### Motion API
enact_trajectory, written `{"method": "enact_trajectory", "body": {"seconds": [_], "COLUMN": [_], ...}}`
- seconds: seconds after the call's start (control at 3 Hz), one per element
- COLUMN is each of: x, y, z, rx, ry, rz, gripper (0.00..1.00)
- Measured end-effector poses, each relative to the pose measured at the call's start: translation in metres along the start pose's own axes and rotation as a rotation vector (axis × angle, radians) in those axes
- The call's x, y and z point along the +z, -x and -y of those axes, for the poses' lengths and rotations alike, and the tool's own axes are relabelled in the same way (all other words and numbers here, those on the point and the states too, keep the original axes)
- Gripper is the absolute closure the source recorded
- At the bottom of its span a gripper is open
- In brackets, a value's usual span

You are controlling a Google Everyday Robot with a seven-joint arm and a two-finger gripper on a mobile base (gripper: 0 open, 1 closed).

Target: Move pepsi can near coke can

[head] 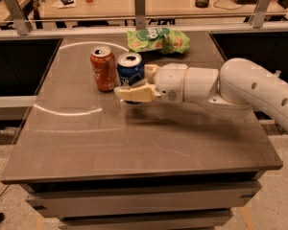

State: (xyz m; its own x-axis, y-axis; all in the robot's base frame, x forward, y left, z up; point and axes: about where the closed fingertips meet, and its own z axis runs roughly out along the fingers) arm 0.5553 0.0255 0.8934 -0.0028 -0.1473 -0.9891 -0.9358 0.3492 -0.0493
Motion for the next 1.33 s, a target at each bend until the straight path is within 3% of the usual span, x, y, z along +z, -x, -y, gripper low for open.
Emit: {"method": "enact_trajectory", "body": {"seconds": [0.67,1.33], "x": [0.029,0.038], "y": [-0.010,-0.040], "z": [0.030,0.043], "rx": [-0.040,-0.020], "ry": [0.006,0.044], "rz": [0.006,-0.041], "gripper": [1.00,1.00]}}
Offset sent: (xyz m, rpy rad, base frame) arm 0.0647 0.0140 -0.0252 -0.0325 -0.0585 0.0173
